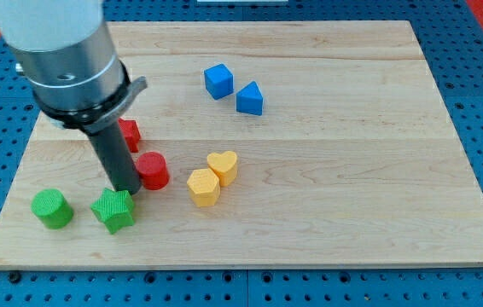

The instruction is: Slide the red blocks into the group of yellow blocks

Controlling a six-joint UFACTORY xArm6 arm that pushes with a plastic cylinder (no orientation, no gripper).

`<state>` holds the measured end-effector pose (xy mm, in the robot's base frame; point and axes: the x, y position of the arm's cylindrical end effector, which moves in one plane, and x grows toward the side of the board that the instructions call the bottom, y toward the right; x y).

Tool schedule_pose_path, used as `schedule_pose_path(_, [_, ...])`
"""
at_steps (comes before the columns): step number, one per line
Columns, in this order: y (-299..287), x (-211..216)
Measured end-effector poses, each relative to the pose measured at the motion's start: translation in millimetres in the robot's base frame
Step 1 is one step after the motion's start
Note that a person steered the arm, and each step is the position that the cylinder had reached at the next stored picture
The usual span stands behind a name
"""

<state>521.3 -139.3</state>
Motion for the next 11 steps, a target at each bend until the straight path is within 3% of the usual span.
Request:
schedule_pose_path(4, [-13.9, -24.5])
schedule_pose_path(5, [63.6, -17.4])
schedule_pose_path(6, [99.0, -11.5])
schedule_pose_path(7, [52.3, 4.4])
schedule_pose_path(8, [95.0, 63.8])
schedule_pose_path(9, [130.6, 74.2])
schedule_pose_path(11, [91.3, 32.4])
